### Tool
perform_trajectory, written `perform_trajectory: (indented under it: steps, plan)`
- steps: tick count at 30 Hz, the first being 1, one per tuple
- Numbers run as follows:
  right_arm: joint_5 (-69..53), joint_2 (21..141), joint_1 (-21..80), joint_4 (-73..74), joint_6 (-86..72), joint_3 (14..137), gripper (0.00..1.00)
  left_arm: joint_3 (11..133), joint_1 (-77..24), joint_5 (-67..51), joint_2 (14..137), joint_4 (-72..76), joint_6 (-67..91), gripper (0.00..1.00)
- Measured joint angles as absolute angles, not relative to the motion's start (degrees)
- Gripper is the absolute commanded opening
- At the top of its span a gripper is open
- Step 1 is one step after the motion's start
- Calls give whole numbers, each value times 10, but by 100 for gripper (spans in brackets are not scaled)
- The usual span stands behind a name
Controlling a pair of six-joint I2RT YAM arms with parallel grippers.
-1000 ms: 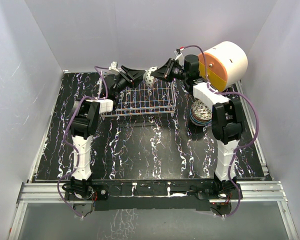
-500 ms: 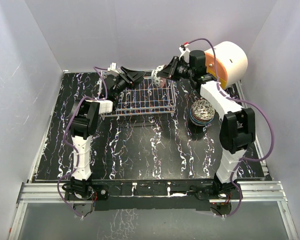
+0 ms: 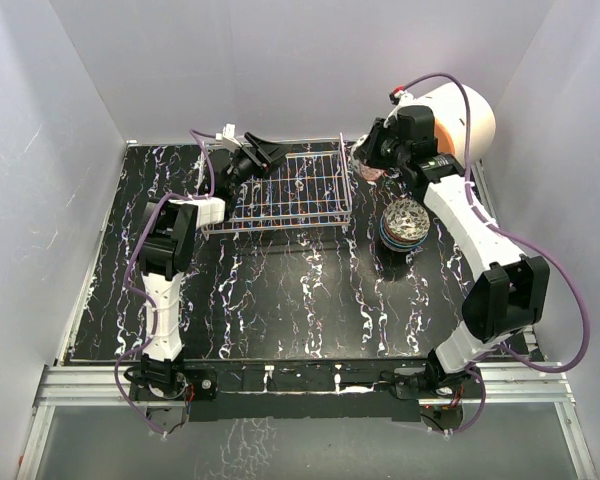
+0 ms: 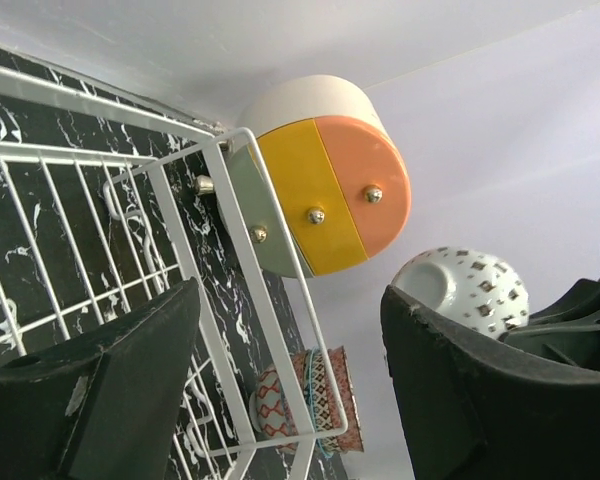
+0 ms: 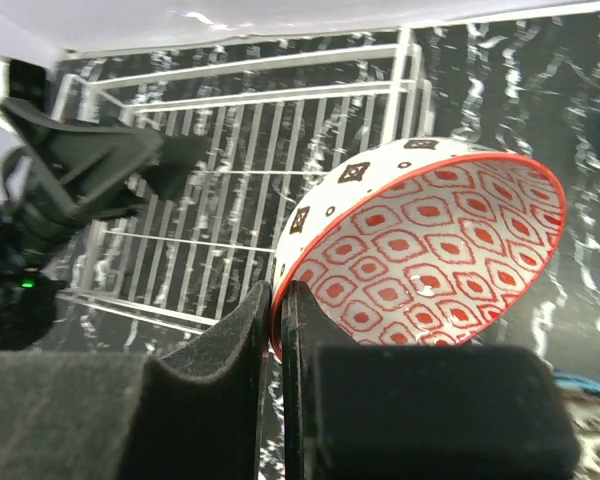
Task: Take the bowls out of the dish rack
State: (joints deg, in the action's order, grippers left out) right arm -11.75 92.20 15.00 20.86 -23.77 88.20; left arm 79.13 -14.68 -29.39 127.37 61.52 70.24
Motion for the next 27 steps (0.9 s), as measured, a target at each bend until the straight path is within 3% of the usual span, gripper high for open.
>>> perform_trajectory:
  steps: [13, 27]
  plan:
    - [52, 836, 169, 417, -173, 878, 7, 844, -148, -296, 1282, 595, 698, 70]
    - [163, 874, 169, 578, -147, 886, 7, 848, -156, -298, 1302, 607, 712, 70]
